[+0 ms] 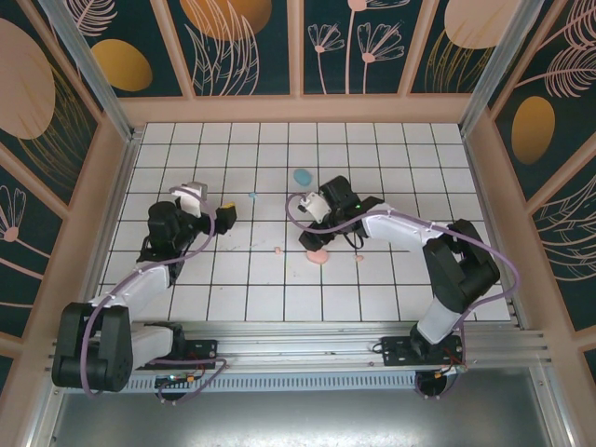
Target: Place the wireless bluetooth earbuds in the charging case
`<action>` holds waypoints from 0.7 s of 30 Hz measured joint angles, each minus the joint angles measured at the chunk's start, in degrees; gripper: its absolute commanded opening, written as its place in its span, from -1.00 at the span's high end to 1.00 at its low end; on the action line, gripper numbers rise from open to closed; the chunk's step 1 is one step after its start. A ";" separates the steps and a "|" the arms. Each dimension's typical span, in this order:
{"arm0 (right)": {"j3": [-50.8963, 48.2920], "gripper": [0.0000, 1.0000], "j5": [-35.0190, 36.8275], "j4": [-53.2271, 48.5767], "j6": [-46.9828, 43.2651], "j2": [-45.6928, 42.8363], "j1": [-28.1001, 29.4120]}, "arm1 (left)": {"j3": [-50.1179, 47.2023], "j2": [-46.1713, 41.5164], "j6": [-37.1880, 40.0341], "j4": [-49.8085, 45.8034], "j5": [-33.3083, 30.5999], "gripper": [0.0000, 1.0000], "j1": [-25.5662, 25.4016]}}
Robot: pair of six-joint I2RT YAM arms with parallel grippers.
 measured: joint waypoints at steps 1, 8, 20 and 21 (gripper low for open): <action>-0.42 -0.59 0.31 -0.02 -0.24 -0.09 -0.02 | -0.11 0.39 -0.39 0.48 0.35 -0.92 0.00; -3.58 -0.70 0.42 -1.92 -0.87 -2.78 0.48 | 1.33 2.01 -3.37 2.45 0.57 -0.94 -1.46; -10.08 -0.74 4.48 1.27 -5.81 -4.57 0.07 | -0.74 -2.36 -4.31 0.57 -0.48 -0.97 -3.85; -10.08 -0.74 4.44 1.81 -6.14 -4.57 -0.02 | -0.74 -3.04 -3.96 0.00 -0.74 -0.97 -4.04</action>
